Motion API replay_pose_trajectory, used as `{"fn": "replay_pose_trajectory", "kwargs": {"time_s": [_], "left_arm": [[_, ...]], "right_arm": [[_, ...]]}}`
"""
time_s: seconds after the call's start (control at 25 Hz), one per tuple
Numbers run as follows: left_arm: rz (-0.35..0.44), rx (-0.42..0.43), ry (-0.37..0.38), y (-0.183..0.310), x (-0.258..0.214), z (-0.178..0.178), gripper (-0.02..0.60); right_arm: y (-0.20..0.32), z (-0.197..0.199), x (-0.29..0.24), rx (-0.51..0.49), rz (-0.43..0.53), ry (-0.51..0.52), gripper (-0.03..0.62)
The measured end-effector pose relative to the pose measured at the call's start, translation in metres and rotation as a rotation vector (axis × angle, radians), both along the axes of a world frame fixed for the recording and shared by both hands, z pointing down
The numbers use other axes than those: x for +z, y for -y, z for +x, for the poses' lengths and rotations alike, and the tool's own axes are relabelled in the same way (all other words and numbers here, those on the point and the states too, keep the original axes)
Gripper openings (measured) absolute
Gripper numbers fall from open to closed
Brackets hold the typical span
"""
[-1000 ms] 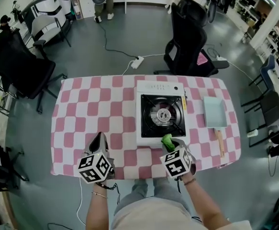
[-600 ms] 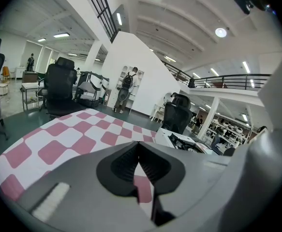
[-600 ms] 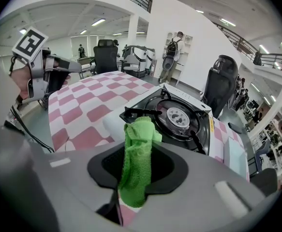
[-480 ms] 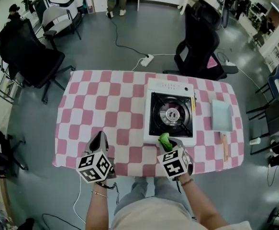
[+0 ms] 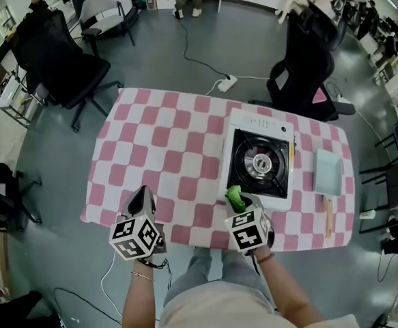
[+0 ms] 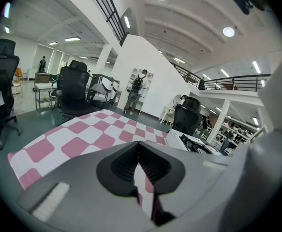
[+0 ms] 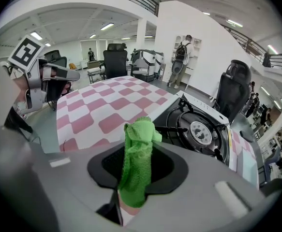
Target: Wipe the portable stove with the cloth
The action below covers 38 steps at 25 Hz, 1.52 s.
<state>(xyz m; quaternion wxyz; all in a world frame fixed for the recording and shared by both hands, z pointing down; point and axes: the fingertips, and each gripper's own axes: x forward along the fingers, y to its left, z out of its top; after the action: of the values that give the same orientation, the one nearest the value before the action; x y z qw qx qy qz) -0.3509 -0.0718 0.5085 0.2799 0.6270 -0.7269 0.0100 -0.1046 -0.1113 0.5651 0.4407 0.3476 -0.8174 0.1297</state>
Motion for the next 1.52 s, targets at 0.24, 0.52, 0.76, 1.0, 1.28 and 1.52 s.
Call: {"fn": "replay_pose_trajectory", "kwargs": {"time_s": [0.24, 0.52, 0.76, 1.0, 1.28, 1.52], "left_arm": [[-0.004, -0.055, -0.003, -0.017, 0.003, -0.015, 0.0], [-0.01, -0.112, -0.008, -0.037, 0.006, -0.026, 0.0], [-0.011, -0.142, -0.005, -0.048, 0.003, -0.035, 0.001], [-0.017, -0.155, -0.002, -0.052, 0.004, -0.035, 0.0], [-0.01, -0.124, 0.011, -0.04, -0.005, -0.024, 0.0], [0.015, -0.121, 0.036, -0.031, -0.025, -0.025, 0.0]], "right_arm": [[-0.001, -0.018, 0.001, -0.035, 0.002, 0.005, 0.094], [-0.003, -0.039, -0.001, -0.074, -0.006, 0.044, 0.094], [-0.003, -0.053, -0.003, -0.102, 0.0, 0.051, 0.094], [-0.004, -0.054, -0.002, -0.117, 0.004, 0.053, 0.094], [-0.004, -0.053, -0.004, -0.127, 0.006, 0.07, 0.094], [-0.005, -0.048, -0.018, -0.134, 0.006, 0.114, 0.094]]}}
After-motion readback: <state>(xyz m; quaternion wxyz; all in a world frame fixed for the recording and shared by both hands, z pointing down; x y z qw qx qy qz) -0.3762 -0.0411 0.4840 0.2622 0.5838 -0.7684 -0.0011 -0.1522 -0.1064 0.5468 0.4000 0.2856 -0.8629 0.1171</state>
